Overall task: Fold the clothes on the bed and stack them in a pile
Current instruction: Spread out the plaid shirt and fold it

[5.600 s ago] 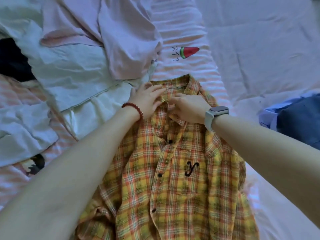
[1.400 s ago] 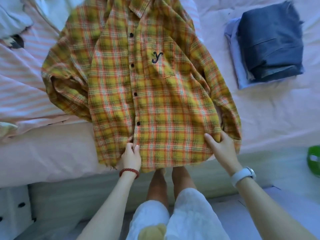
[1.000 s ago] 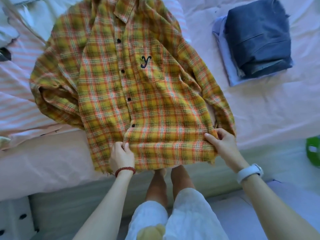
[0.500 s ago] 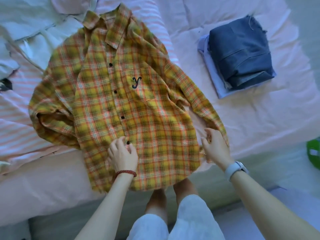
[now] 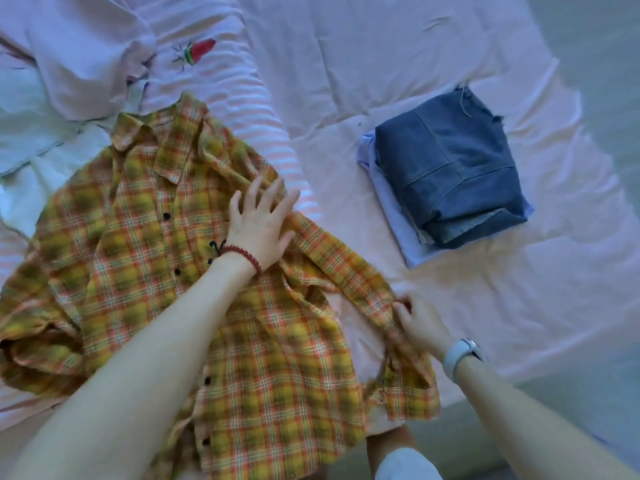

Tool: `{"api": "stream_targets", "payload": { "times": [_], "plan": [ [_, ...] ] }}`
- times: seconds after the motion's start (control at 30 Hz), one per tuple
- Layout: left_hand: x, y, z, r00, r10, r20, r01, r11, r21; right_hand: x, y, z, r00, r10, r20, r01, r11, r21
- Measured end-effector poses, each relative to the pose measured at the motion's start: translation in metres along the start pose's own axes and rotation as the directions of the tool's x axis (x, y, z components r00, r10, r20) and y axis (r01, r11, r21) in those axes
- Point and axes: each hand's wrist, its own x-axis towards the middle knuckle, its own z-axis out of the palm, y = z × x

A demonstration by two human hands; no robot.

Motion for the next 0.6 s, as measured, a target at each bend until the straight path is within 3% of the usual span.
{"api": "stream_targets", "payload": {
  "times": [0.07,0.13,0.2,0.27,0.33,0.4,0.5,0.6],
  "plan": [
    [0.019,0.004,-0.011,0.998,0.057,0.005,-0.057,0.997,0.043,-0.005,0.005,-0.022,0.989,-0.091,-0.12,0.107,0.985,0.134],
    [0.028,0.009,-0.024,0.986,0.117,-0.115,-0.115,0.993,0.023,-0.008,0.006,-0.058,0.93,-0.171,-0.325,0.242,0.951,0.193],
    [0.025,0.014,-0.031,0.929,0.151,-0.337,-0.163,0.987,-0.008,-0.011,0.005,-0.093,0.821,-0.282,-0.496,0.393,0.91,0.133],
    [0.021,0.023,-0.031,0.886,0.167,-0.431,-0.195,0.981,-0.02,-0.014,0.005,-0.118,0.721,-0.39,-0.573,0.486,0.874,0.016],
    [0.019,0.028,-0.023,0.935,0.147,-0.321,-0.166,0.986,-0.03,-0.015,0.006,-0.126,0.695,-0.483,-0.532,0.517,0.851,-0.098],
    [0.022,0.026,-0.016,0.995,0.054,-0.078,-0.055,0.998,-0.011,-0.013,0.014,-0.12,0.743,-0.539,-0.398,0.509,0.84,-0.187],
    [0.036,0.02,-0.01,0.99,0.043,0.131,-0.052,0.997,0.064,-0.006,0.028,-0.109,0.871,-0.463,-0.161,0.416,0.872,-0.257],
    [0.05,0.022,-0.01,0.948,0.106,0.299,-0.138,0.986,0.09,-0.002,0.039,-0.101,0.931,-0.354,0.094,0.364,0.864,-0.349]
  ]
}}
